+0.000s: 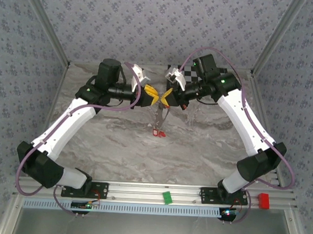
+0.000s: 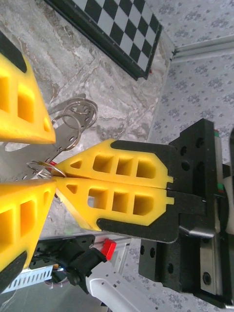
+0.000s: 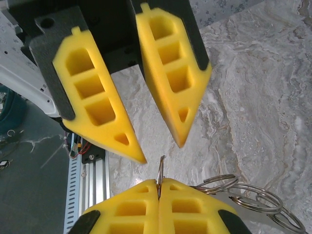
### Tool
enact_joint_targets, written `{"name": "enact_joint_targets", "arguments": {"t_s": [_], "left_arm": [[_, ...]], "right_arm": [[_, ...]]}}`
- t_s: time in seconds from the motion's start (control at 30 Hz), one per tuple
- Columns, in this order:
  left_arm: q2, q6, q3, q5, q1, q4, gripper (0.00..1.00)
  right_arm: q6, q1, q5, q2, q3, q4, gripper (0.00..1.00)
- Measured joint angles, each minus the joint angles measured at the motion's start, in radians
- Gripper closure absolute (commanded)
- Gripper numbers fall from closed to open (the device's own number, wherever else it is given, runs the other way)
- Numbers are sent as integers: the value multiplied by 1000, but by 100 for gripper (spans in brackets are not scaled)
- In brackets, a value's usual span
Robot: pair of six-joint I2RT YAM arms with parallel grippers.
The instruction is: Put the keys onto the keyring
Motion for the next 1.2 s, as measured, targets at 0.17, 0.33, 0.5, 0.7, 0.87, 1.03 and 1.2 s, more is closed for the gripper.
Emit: {"name": "enact_joint_targets", "arguments": {"t_s": [0.17,0.33,0.5,0.7,0.87,1.03,1.2], "left_arm": [[19,5,2,5,-7,-13,75],[30,11,8,15,-10,-21,76],[30,11,11,18,-13,-23,82],[31,18,13,41,-15,-28,100],[31,18,13,41,-15,-27,100],[31,18,13,41,-15,-24,100],[31,2,12,39,-17,-5,100]], "right_arm": [[0,0,-1,0,0,0,100],[0,0,-1,0,0,-4,100],[0,0,-8,0,0,-5,100],[1,-4,-16,0,0,-11,100],[1,-5,-16,0,0,-11,100],[9,-7,-18,-4,-6,0,100],[29,-16,-28,-20,-32,35,90]]}}
